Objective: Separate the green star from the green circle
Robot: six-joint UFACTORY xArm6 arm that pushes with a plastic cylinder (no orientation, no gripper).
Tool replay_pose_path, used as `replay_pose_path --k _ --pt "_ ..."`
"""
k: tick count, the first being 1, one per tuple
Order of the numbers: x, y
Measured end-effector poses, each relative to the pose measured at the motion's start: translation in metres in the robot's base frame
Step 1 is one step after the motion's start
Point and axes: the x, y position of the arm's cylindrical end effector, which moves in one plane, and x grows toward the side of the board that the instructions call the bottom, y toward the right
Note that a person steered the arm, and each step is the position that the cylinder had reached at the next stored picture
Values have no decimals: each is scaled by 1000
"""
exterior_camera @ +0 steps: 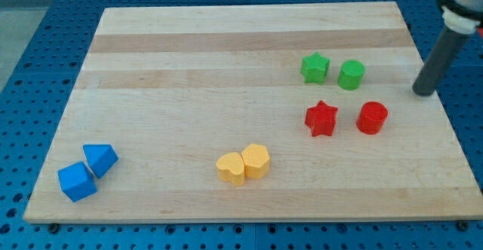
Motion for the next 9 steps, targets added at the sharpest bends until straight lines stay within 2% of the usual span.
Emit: replay_pose_path --k 1,2,3,4,5,6,7,8,9 --pt "-13 -94" --pt "-20 -140" --pt "-36 -151" --pt "-53 -187" --pt "-27 -342" --pt "-27 -417" --pt "-5 -370" --pt "10 -408" --pt "-4 -454"
